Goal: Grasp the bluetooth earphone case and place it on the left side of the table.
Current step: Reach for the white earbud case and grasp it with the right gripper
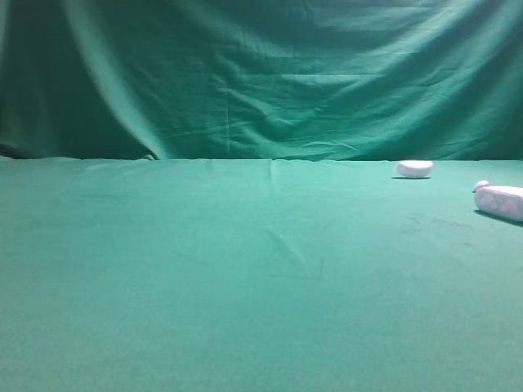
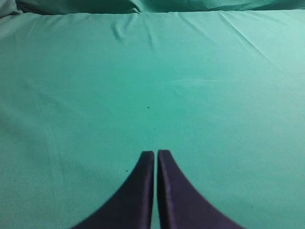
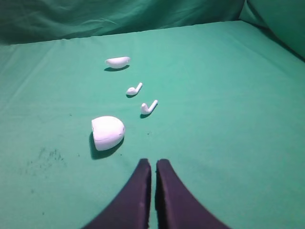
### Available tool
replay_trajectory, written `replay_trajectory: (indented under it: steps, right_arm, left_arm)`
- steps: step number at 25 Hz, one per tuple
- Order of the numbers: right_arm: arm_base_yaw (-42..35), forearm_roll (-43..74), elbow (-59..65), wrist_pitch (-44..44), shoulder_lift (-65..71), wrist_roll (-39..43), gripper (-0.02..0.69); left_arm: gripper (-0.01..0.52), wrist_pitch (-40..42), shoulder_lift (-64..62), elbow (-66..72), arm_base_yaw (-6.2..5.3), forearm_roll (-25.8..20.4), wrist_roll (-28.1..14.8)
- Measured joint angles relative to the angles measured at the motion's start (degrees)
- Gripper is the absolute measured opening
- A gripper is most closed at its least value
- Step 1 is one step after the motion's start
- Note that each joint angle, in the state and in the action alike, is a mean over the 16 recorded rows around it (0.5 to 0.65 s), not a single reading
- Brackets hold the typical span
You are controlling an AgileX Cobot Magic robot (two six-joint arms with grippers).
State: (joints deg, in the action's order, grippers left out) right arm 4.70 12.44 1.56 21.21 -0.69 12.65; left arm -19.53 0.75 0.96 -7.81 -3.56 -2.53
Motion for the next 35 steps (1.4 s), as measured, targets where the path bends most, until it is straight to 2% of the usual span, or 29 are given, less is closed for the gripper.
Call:
replay_trajectory:
  steps: [14,22,27,31,35]
  right_arm:
    - [0.00,0.46,0.01,-1.00,0.00,0.14,0.000]
    - [0.00,1.41,-0.15,-14.84,0.00,0.99,0.000]
    - [0.00,1.77,-2.91,-19.41,1.18,1.57,0.000]
    - [0.00,1.07,-8.72,-16.12,5.98,2.01,0.000]
    - [0.00,-0.37,-16.62,-4.87,14.27,2.32,0.000]
  left_arm:
    - [0.000,0.00,0.00,0.00,0.00,0.00,0.00]
    - [0.000,0.00,0.00,0.00,0.00,0.00,0.00]
    - [0.000,0.00,0.00,0.00,0.00,0.00,0.00]
    - [0.000,0.00,0.00,0.00,0.00,0.00,0.00]
    - [0.000,0.00,0.00,0.00,0.00,0.00,0.00]
